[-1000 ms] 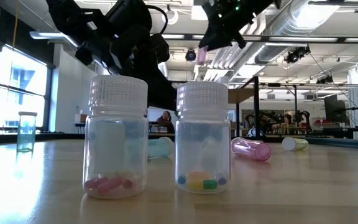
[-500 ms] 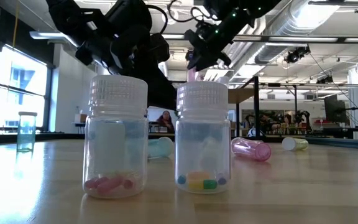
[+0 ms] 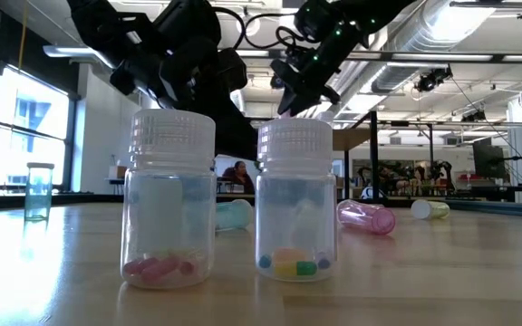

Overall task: Pick and place medicine bottles onto shelf by color
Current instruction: Put the top pink pill bottle on the shelf, then put the left blue pill bottle on the shelf

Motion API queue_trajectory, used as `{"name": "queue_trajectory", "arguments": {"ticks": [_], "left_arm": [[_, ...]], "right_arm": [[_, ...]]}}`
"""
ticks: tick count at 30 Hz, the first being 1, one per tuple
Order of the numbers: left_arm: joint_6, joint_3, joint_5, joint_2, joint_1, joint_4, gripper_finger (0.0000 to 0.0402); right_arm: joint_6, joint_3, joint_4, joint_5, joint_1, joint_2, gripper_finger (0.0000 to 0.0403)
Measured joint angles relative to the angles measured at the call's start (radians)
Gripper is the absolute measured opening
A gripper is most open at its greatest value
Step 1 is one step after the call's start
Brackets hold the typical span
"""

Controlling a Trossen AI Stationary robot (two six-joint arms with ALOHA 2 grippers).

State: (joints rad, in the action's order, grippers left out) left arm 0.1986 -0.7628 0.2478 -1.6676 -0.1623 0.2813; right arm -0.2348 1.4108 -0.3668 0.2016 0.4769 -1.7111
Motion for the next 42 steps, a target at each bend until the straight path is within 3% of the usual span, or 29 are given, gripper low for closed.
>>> {"name": "queue_trajectory", "arguments": {"ticks": [16, 25, 30, 35, 42], "left_arm": [[0.007, 0.0, 0.0, 0.0, 0.0, -0.001, 0.0186], [0.007, 0.0, 0.0, 0.0, 0.0, -0.001, 0.0186], [0.008, 0.0, 0.0, 0.0, 0.0, -0.001, 0.0186], [0.007, 0.0, 0.0, 0.0, 0.0, -0.004, 0.0186], [0.0, 0.0, -0.014, 0.0, 0.0, -0.012, 0.0186]], "right_arm": [[-0.014, 0.002, -0.031, -0.024, 0.007, -0.004, 0.01], [0.004, 0.004, -0.027, -0.027, 0.007, -0.005, 0.016], [0.016, 0.041, -0.042, -0.065, 0.007, -0.002, 0.0172], [0.038, 0.112, -0.134, -0.066, 0.007, -0.002, 0.0173], [0.114, 0.251, -0.4, -0.063, -0.01, 0.0, 0.0174]]}}
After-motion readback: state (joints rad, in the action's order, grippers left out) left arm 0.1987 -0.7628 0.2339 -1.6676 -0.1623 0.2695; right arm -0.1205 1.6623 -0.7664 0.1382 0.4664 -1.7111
